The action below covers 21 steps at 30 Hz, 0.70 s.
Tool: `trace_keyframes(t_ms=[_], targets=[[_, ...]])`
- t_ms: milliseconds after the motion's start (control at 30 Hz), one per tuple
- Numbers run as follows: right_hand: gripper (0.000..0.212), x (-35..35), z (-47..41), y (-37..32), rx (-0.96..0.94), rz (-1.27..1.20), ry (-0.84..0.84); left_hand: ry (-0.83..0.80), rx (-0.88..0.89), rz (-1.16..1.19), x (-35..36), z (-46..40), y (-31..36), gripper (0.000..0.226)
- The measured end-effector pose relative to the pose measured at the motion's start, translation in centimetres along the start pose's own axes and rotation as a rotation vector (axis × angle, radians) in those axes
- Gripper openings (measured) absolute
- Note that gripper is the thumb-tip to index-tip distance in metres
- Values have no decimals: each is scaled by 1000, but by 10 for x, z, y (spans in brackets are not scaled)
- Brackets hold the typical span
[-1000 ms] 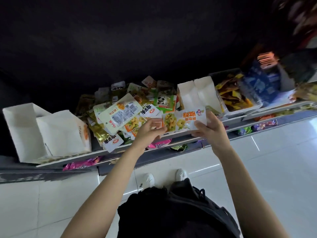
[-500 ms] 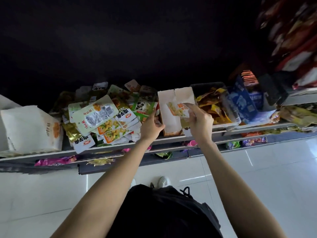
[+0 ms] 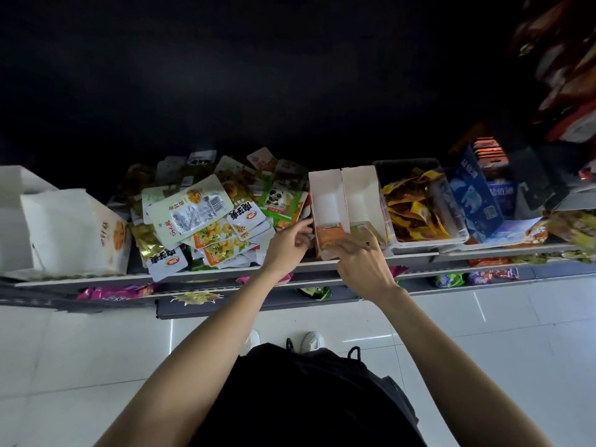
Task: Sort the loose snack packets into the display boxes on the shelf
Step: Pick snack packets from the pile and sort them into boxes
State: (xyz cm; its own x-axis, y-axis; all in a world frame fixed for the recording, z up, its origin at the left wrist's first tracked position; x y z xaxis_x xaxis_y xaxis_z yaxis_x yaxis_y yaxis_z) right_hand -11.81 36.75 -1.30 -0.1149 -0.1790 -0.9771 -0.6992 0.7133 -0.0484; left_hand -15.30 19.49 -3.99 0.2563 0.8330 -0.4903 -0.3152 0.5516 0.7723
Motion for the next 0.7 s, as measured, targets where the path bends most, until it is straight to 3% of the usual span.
trace_keyframes(t_ms=[133, 233, 300, 400, 567, 700], targets=[[40, -20, -30, -18, 55, -232, 143, 421, 239, -181, -49, 24, -17, 28], [32, -12, -74, -46, 95, -393, 142, 681, 184, -366, -91, 34, -56, 26], [34, 10, -105, -62, 153, -470, 8, 630, 38, -482, -109, 29, -83, 38], [41, 42, -141, -74, 273, -466, -166, 403, -85, -661, -119, 20, -105, 55], [55, 61, -179, -76, 556, -358, -211, 336, -113, -750, -123, 14, -103, 59], [48, 52, -188, -75, 739, -549, -46, 341, -110, -725, -126, 12, -104, 59]])
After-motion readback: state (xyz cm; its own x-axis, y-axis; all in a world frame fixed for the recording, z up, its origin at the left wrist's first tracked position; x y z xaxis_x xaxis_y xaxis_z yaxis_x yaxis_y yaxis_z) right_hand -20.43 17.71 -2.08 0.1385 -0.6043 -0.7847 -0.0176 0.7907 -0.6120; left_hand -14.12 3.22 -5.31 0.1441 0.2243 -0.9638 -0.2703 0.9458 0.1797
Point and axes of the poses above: each hand's wrist, its own z-axis away from the middle knuckle, its own x-axis out of the palm, y = z × x, the point moved 2 cm from there along -z, towards the middle knuckle, and after that the axes turned 15 degrees about -x, right-handed, at the moved point
